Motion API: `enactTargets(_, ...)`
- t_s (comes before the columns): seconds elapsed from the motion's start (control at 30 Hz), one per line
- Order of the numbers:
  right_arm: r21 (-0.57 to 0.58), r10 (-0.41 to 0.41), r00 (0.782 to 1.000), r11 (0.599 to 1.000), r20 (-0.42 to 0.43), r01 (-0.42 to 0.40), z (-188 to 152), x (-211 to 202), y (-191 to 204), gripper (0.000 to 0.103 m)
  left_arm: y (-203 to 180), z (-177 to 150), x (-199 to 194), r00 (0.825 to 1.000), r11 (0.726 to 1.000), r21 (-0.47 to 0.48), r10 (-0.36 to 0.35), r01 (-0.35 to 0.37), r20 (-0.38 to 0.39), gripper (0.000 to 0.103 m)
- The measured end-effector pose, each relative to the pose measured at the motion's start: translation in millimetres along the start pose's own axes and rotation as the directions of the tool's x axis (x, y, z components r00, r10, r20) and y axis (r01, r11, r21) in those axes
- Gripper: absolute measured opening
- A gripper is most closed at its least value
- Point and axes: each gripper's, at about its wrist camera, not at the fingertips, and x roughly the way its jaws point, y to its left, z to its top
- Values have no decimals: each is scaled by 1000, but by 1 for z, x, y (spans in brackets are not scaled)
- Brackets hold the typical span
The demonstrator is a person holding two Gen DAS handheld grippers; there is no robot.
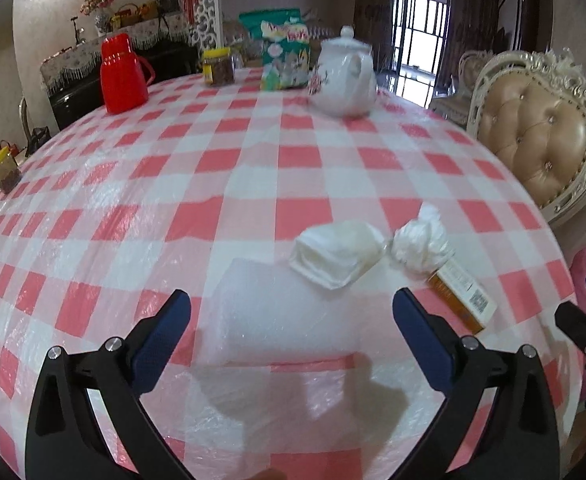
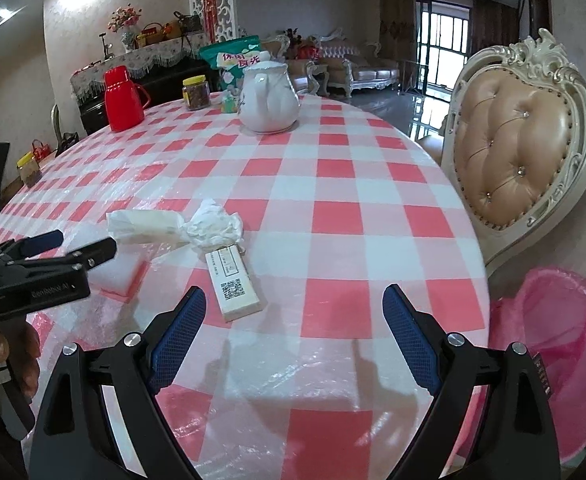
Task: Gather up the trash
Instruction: 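Move both tools back over the remaining table trash, then grasp white foam block with left tool while right tool grasps QR-code box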
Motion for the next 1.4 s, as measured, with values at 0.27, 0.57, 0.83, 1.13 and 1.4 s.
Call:
enactTargets(0.27, -9, 22, 999, 1000, -31, -23, -2, 15, 5, 85, -6, -8, 18, 998, 999, 36, 37, -35, -58, 98)
enactTargets(0.57, -27, 42, 997, 999, -58, -44, 0, 30, 10, 85, -10, -11, 30, 993, 995, 70, 75, -68, -92, 97)
enactTargets(0.83, -41, 48, 996, 998, -78, -51, 1, 42, 17, 85, -12, -11, 29, 994, 994, 86, 74, -66, -84, 86)
enactTargets(1.13, -81, 49, 994, 995, -95, -57, 7, 53, 29, 85, -3, -5, 14, 998, 999, 41, 31, -29, -52, 86)
enactTargets(1.4, -112, 48, 993, 992, -110, -60, 10, 63, 39, 77, 2, -2, 7, 999, 1000, 15, 9, -9, -30, 86)
